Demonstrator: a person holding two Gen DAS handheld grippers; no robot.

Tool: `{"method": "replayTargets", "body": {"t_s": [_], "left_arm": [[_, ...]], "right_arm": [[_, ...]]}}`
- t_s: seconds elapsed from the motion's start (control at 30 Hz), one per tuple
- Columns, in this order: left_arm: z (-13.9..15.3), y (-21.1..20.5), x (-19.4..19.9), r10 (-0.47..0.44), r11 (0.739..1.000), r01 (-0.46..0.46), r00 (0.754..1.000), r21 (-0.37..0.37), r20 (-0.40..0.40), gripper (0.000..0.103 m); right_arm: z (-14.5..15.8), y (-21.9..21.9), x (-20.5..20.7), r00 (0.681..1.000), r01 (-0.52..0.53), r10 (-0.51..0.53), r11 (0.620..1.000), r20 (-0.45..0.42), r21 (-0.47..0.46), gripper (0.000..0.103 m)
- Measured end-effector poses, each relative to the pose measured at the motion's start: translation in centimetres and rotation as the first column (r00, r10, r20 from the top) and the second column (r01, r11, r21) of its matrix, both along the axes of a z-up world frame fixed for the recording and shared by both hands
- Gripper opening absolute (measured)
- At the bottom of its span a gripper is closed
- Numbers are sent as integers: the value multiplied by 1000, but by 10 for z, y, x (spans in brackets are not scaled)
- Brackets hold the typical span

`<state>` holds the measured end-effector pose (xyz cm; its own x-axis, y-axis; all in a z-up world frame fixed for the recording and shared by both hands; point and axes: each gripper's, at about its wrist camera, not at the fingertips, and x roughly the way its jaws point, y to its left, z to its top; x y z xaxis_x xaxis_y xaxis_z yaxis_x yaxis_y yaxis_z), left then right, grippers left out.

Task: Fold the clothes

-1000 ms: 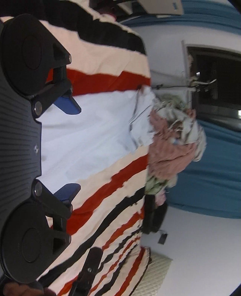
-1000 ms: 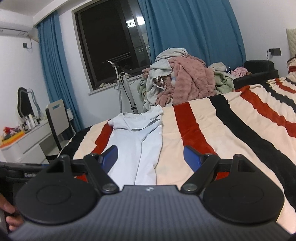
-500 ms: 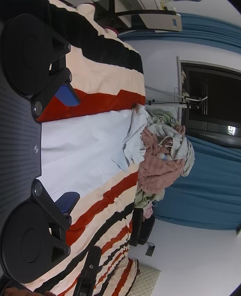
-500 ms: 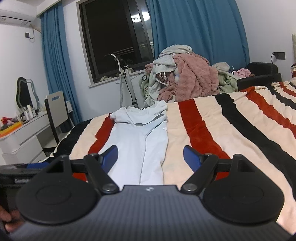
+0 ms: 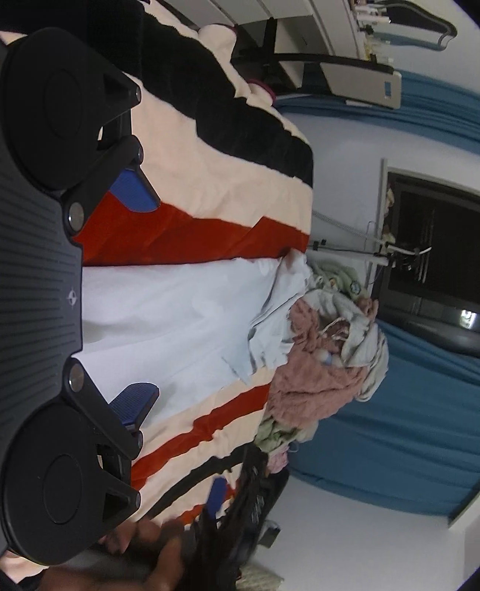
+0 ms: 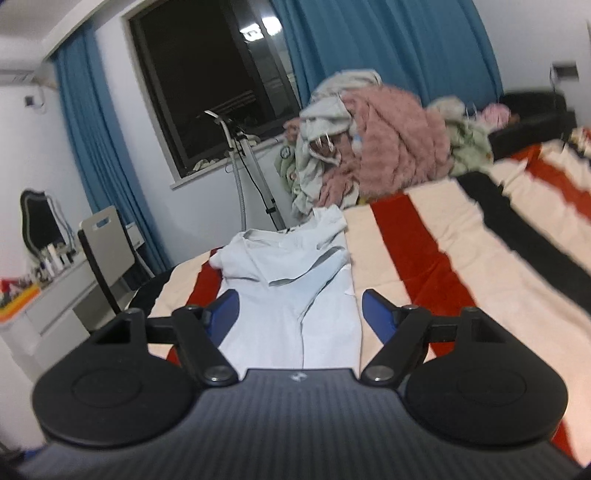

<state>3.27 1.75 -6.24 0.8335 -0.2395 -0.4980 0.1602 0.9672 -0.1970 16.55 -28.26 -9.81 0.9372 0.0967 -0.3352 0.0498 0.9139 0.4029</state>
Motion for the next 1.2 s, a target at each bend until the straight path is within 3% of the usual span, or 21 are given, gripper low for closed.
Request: {"method": "replayTargets", "body": {"t_s": [0.1, 0.23, 0.4, 0.5, 0.57, 0.63, 0.73, 0.83, 1.03, 1.2], "left_arm": [[-1, -1, 2, 21, 1000, -21, 1000, -3, 14, 100], [-6, -2, 14, 36, 999, -36, 999, -16, 15, 100], [-19, 1, 34, 45, 998, -46, 999, -37, -7, 100], [-28, 6, 46, 49, 996, -51, 998, -72, -40, 100], [-34, 8, 53, 53, 995, -57, 997, -83, -54, 100], [-38, 9, 60, 54, 994, -59, 997, -88, -60, 100], [-39, 3, 69, -21, 998, 19, 999, -55, -25, 100], [-39, -7, 72, -66, 998, 65, 997, 16, 43, 100], [-50, -10, 87, -82, 997, 82, 997, 6, 10, 100], [-55, -5, 97, -66, 998, 66, 998, -17, -10, 100]], "right_arm": [[-22, -13, 40, 999, -14, 15, 999, -48, 32, 60], [-41, -15, 87, 994, -72, 77, 996, -79, 54, 36], [-47, 1, 148, 982, -179, 182, 983, -57, 50, 32], [-61, 19, 196, 957, -242, 243, 970, -158, 27, 31], [-74, 26, 222, 944, -245, 242, 969, -222, 17, 21], [-85, 31, 245, 940, -242, 235, 970, -248, 4, 17], [-84, 28, 273, 954, -193, 192, 981, -231, 21, 9], [-79, 22, 299, 970, -130, 135, 991, -202, 36, 9], [-76, -1, 354, 989, -9, 6, 1000, -150, -22, 8], [-62, -23, 371, 994, 52, -58, 996, -88, -73, 13]]}}
